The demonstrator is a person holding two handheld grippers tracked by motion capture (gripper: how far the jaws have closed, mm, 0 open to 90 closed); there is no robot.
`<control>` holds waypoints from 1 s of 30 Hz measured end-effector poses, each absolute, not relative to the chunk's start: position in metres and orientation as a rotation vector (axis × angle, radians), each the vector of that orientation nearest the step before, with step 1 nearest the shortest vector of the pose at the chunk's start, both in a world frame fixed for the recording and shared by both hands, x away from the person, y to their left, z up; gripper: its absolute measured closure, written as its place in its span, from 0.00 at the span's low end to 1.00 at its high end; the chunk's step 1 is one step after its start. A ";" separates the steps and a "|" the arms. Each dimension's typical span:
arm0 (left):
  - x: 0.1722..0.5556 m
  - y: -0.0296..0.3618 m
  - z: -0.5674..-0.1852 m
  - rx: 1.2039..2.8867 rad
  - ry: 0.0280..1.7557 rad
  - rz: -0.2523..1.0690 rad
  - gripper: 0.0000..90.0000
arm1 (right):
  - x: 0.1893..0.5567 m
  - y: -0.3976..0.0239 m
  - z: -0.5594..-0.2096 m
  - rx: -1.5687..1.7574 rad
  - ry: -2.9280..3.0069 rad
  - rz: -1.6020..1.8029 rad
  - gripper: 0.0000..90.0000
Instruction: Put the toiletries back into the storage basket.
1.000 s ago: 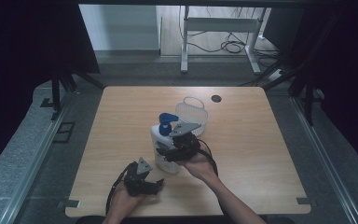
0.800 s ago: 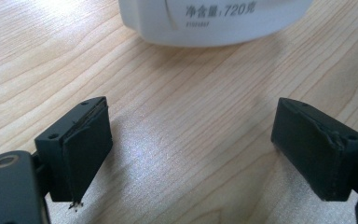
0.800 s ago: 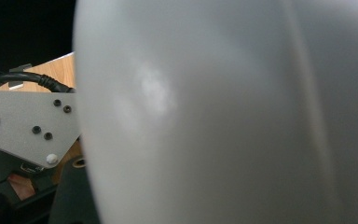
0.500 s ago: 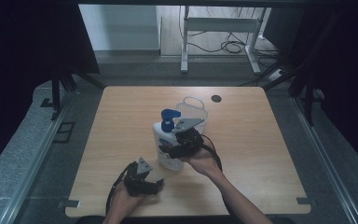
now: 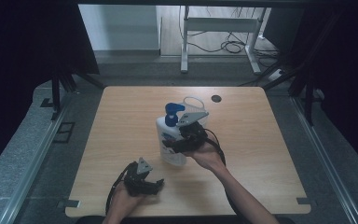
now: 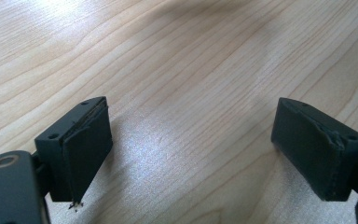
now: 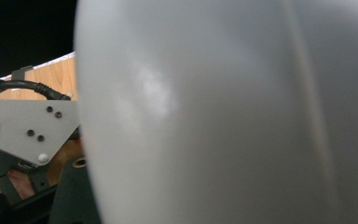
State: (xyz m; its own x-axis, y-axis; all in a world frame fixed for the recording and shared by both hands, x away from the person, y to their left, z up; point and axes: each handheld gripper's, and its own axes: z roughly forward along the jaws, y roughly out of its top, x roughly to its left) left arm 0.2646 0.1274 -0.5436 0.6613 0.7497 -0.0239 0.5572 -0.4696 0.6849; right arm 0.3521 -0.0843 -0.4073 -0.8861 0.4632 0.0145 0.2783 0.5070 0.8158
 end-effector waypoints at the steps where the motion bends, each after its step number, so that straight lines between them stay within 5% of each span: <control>1: 0.265 0.127 -0.544 2.200 1.005 0.367 0.13 | 0.353 -0.085 -0.406 0.642 2.542 1.316 0.41; 30: 0.265 0.128 -0.544 2.203 1.001 0.368 0.13 | 0.385 -0.115 -0.387 0.665 2.475 1.337 0.41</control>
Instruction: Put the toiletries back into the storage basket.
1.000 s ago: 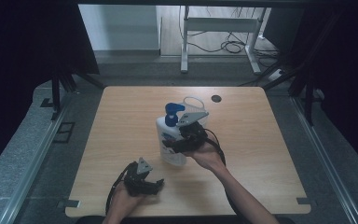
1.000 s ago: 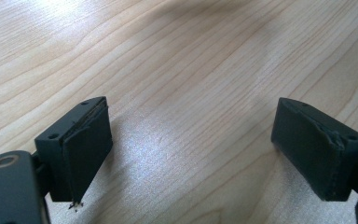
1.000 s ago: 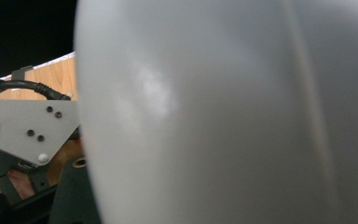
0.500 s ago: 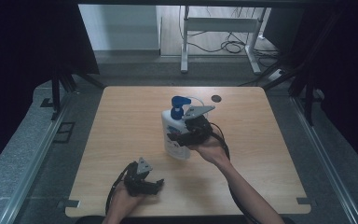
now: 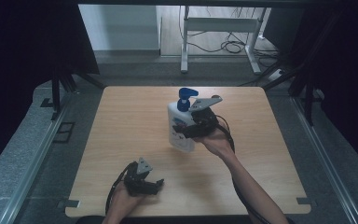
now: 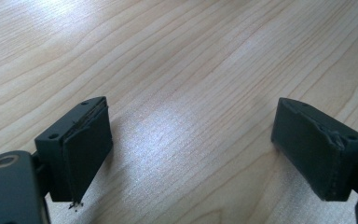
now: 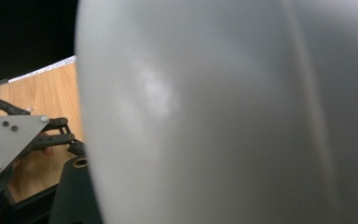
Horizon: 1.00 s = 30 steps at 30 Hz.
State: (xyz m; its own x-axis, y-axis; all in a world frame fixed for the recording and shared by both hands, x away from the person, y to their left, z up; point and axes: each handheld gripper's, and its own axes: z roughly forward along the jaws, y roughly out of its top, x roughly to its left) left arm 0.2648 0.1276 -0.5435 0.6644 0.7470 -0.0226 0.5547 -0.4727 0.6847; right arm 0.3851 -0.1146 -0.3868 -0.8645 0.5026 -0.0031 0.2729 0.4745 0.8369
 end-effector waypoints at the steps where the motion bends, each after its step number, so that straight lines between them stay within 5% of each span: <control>1: 0.265 0.128 -0.544 2.203 1.000 0.367 0.13 | 0.387 -0.116 -0.386 0.666 2.472 1.340 0.41; 30: 0.265 0.128 -0.544 2.202 0.998 0.363 0.13 | 0.426 -0.124 -0.354 0.694 2.420 1.382 0.41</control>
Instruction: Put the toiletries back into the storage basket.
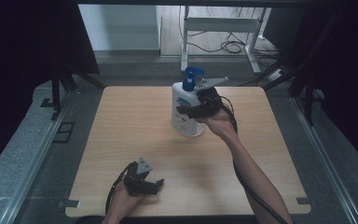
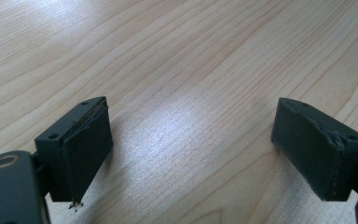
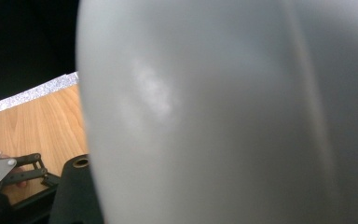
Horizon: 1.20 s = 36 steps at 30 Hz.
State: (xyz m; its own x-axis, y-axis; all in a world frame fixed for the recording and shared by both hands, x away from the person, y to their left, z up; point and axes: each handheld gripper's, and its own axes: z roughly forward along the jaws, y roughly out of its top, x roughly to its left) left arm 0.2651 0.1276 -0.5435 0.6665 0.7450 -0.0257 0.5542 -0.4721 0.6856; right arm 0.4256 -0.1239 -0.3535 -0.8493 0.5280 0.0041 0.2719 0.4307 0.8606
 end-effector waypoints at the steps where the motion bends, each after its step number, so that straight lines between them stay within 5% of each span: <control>1: 0.265 0.128 -0.544 2.202 0.998 0.363 0.13 | 0.426 -0.124 -0.354 0.694 2.420 1.382 0.41; 36: 0.266 0.128 -0.544 2.203 0.990 0.361 0.13 | 0.469 -0.133 -0.337 0.746 2.340 1.328 0.41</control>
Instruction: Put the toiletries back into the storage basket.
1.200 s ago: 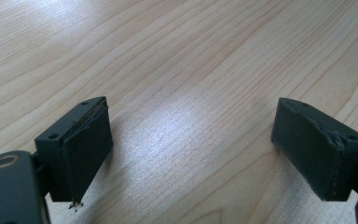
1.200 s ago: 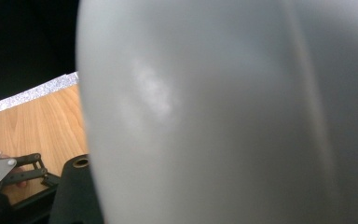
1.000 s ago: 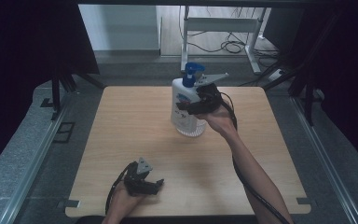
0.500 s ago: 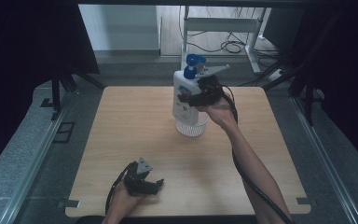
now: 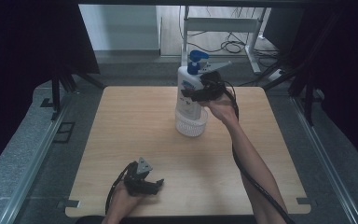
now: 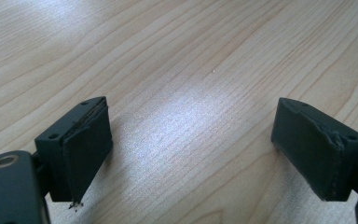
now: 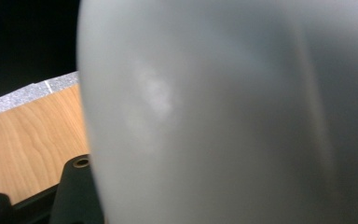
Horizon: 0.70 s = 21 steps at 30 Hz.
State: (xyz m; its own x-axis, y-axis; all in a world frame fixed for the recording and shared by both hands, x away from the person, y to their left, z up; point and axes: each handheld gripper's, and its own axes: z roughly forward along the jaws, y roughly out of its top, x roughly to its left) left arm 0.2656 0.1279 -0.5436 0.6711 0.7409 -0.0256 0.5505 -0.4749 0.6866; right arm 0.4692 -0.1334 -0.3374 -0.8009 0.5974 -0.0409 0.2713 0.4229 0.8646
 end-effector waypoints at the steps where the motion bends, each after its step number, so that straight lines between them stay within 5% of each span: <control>1: 0.266 0.128 -0.544 2.203 0.990 0.361 0.13 | 0.469 -0.133 -0.337 0.746 2.340 1.328 0.41; 21: 0.266 0.128 -0.543 2.206 0.989 0.362 0.13 | 0.482 -0.136 -0.373 0.764 2.362 1.262 0.41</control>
